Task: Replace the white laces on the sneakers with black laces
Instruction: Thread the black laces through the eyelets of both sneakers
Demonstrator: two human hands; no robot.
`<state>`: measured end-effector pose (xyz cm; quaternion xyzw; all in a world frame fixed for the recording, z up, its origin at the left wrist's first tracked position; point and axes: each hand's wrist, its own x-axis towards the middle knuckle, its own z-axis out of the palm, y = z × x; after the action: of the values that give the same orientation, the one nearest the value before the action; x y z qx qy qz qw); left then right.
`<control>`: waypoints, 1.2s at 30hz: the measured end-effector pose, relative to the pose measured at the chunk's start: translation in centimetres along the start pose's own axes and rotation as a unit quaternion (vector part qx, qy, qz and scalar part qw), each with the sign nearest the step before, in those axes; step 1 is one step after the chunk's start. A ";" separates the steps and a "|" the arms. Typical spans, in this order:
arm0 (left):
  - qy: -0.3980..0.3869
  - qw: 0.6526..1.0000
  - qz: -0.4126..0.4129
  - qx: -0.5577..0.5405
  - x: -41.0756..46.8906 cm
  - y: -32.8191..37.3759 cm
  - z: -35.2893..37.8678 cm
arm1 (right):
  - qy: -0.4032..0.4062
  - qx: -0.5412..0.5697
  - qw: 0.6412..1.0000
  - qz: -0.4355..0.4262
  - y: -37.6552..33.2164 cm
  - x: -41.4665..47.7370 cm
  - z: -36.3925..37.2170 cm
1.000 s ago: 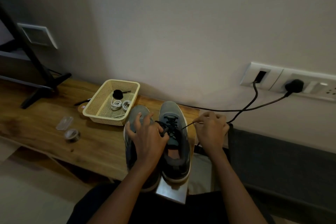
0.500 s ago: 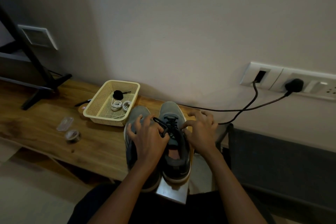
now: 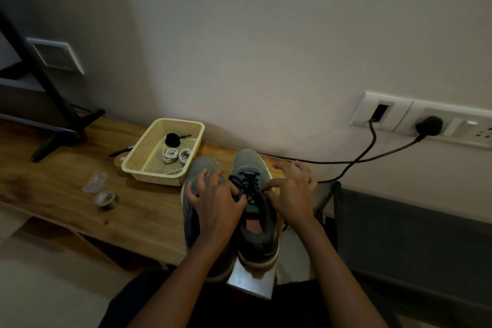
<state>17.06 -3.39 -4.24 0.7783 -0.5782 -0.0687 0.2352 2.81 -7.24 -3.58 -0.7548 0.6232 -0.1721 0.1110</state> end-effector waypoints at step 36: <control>-0.030 0.999 0.030 0.023 0.4 0.3 -0.3 | 0.037 -0.042 0.996 0.072 0.8 0.0 -0.5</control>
<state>17.03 -3.77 -3.74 0.7634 -0.6094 -0.0721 0.2018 1.88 -7.40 -3.42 -0.7047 0.6867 -0.1651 0.0679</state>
